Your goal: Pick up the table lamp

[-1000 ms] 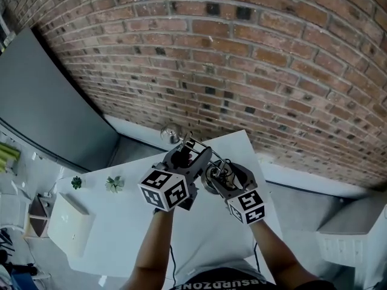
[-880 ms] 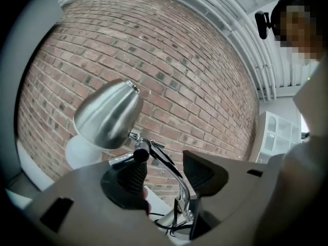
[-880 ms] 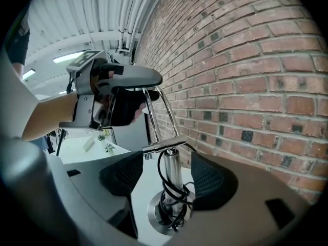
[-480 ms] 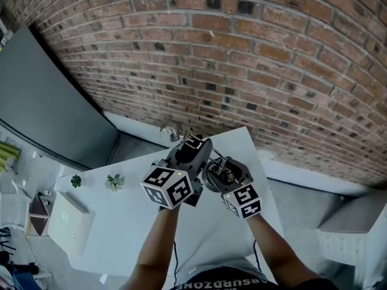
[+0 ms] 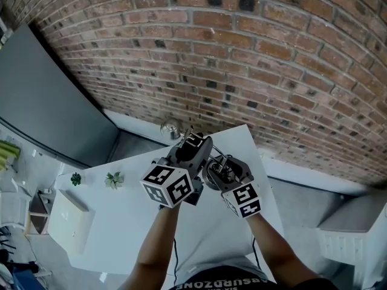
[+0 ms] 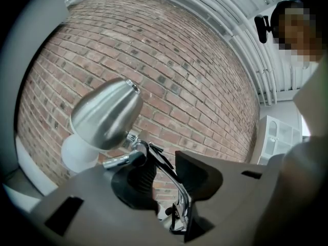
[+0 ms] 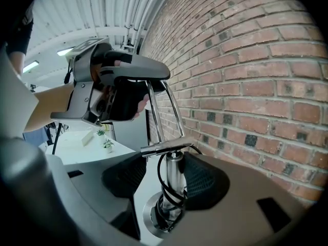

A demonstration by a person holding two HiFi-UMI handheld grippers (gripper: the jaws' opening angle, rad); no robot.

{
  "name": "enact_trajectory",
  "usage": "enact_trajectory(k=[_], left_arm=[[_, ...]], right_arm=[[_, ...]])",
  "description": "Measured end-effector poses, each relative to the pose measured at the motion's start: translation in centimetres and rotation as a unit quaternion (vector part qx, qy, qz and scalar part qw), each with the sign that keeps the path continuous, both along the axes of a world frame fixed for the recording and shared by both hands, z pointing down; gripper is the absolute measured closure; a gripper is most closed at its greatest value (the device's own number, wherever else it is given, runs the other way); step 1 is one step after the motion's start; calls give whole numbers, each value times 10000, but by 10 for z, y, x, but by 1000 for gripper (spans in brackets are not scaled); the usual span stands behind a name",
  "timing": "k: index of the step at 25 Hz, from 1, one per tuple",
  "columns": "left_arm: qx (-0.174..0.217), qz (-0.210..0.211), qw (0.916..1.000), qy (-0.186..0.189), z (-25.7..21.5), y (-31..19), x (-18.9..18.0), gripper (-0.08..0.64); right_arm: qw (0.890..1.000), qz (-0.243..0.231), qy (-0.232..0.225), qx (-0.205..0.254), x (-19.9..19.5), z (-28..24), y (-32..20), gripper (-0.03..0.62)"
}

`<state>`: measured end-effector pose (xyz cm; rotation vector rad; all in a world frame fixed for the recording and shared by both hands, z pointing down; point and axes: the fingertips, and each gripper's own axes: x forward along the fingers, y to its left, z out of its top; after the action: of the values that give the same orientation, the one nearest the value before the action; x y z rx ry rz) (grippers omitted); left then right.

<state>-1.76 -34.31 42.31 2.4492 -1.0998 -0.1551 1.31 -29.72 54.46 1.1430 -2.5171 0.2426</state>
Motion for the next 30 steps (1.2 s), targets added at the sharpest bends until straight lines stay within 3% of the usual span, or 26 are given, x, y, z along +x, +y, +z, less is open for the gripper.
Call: enact_trajectory(k=[13, 30], left_arm=[[119, 186, 9992, -319, -11, 17, 12, 440], [408, 292, 9986, -195, -53, 52, 16, 439]], right_arm=[[9997, 6, -169, -159, 2, -8, 19, 370], [9999, -71, -109, 59, 7, -47, 46, 370]])
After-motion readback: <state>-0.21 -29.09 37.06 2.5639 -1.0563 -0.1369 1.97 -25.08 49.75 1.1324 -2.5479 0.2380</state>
